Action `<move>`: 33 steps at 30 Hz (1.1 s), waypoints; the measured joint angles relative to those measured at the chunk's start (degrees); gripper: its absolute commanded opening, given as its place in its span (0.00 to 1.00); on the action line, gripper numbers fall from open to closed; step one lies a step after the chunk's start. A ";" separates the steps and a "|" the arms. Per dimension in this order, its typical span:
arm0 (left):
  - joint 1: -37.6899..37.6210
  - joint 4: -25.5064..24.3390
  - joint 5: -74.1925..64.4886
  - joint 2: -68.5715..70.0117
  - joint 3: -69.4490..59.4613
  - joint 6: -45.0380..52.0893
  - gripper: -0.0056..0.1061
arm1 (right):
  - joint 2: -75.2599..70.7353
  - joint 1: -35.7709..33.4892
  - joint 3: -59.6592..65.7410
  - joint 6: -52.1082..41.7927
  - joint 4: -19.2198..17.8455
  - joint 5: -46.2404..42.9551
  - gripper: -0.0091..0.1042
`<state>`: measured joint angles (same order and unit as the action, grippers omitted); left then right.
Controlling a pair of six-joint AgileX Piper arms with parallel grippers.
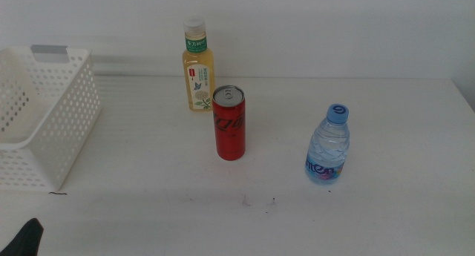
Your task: Use arms to grab the bottles and put them into the dustbin to the left of the table.
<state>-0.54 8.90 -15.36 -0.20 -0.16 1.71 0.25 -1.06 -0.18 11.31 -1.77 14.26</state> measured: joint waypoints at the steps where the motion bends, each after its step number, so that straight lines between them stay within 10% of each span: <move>1: -0.13 0.47 0.27 0.00 0.00 0.00 0.89 | 0.00 0.00 0.00 0.00 0.00 0.00 0.87; 18: -34.03 3.68 48.45 -48.98 0.00 2.93 0.89 | 0.00 0.00 0.00 0.00 0.00 0.00 0.87; 33: -38.23 4.27 83.77 -83.47 0.26 1.32 0.89 | 0.00 0.00 0.00 0.00 0.00 0.00 0.87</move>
<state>-38.77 13.17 68.41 -83.67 0.10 3.03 0.25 -1.06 -0.18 11.31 -1.77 14.26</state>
